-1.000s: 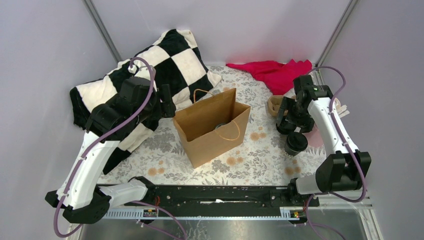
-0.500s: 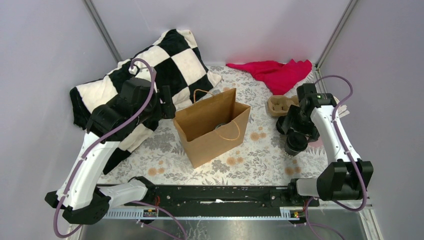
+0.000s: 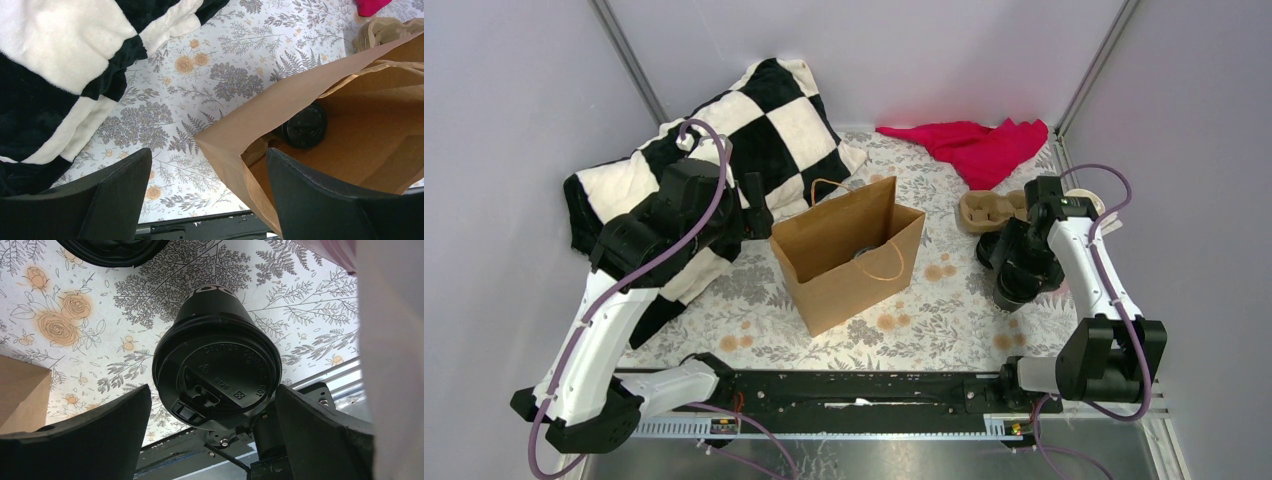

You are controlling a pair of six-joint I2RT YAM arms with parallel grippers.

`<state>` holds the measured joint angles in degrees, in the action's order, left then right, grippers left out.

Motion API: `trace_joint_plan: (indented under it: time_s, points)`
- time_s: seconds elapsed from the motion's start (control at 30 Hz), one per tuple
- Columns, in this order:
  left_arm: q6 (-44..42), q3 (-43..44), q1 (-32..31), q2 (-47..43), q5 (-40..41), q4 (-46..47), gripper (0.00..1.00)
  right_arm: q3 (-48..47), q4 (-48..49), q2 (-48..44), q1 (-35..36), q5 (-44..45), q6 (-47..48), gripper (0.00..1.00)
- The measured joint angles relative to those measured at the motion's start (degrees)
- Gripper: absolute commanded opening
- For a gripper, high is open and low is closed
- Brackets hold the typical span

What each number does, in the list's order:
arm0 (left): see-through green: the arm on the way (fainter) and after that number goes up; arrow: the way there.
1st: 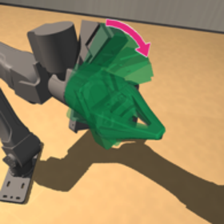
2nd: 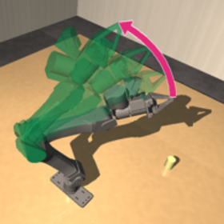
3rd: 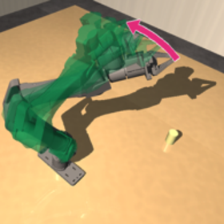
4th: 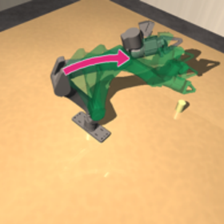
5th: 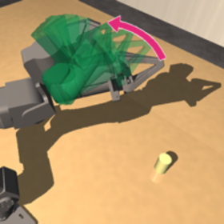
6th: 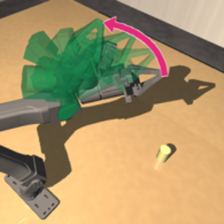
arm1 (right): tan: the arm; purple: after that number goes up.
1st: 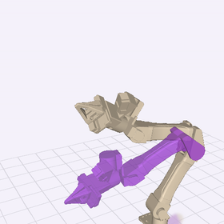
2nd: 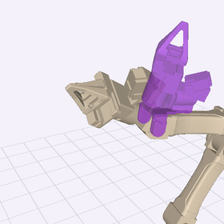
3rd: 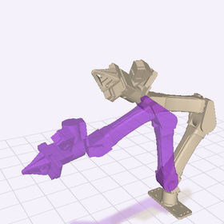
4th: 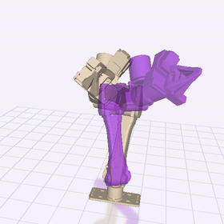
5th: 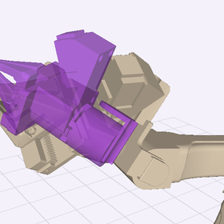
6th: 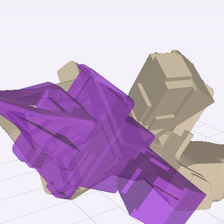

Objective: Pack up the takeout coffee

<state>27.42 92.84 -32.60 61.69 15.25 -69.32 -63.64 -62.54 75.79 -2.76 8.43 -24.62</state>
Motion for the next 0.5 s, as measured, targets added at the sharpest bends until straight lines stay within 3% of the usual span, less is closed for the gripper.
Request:
trace_joint_plan:
  time_s: [0.5]
  points:
    - [-0.02,0.00,0.00,0.02,0.00,-0.02,0.88,1.36,1.86,-0.35,-0.31,0.42,0.79,0.90]
